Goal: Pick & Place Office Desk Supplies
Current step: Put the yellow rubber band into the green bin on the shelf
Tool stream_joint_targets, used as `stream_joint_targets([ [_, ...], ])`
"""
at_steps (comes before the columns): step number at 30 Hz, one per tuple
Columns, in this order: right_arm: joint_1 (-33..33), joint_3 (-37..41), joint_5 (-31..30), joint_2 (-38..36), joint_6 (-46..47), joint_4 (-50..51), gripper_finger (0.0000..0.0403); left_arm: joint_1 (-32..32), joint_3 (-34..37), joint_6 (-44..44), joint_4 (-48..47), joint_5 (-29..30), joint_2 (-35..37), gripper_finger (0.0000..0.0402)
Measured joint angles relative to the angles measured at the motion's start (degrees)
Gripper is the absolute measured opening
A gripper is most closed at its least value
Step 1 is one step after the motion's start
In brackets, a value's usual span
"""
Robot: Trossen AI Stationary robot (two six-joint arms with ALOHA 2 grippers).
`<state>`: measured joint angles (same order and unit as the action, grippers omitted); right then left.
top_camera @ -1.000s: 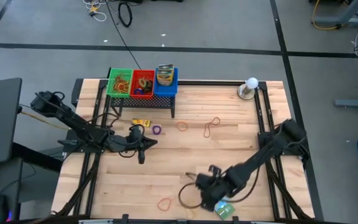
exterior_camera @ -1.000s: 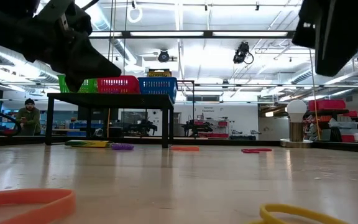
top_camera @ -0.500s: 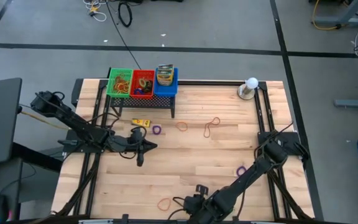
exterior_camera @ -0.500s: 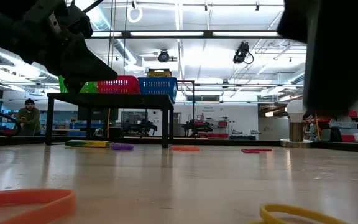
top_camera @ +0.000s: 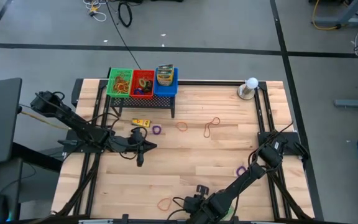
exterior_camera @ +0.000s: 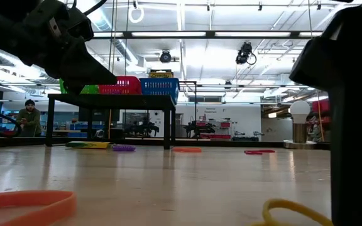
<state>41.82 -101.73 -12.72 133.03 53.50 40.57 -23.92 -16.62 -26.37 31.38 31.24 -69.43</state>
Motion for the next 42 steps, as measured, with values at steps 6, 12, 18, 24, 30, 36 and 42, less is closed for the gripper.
stream_joint_targets([
  [6,-0.24,0.06,0.26,0.11,1.41,0.38,0.0075,0.00,0.00,-1.20,-0.11,0.35,0.00,0.0013],
  [12,-0.39,0.26,1.45,-1.15,1.50,1.87,0.0006,0.54,0.00,-3.74,0.68,4.95,0.00,0.0013],
  [18,-0.57,0.48,-0.29,-7.50,1.50,10.90,0.0004,3.58,0.00,-6.39,1.75,1.89,0.00,0.0011],
  [24,-2.25,0.44,-6.25,-17.06,-0.02,22.67,0.0003,5.96,-0.23,-2.48,9.16,-4.75,0.04,0.0007],
  [30,-8.39,0.35,-11.01,-24.95,-11.15,30.90,0.0002,8.36,-4.41,1.06,8.67,-7.81,0.04,0.0049],
  [36,-19.08,0.33,-12.13,-30.73,-28.14,29.70,0.0001,12.69,-12.27,7.45,2.24,-14.93,0.04,0.0106],
  [42,-28.08,0.33,-8.01,-33.87,-43.41,22.10,0.0001,16.46,-20.47,11.44,-4.27,-16.23,-0.02,0.0166],
])
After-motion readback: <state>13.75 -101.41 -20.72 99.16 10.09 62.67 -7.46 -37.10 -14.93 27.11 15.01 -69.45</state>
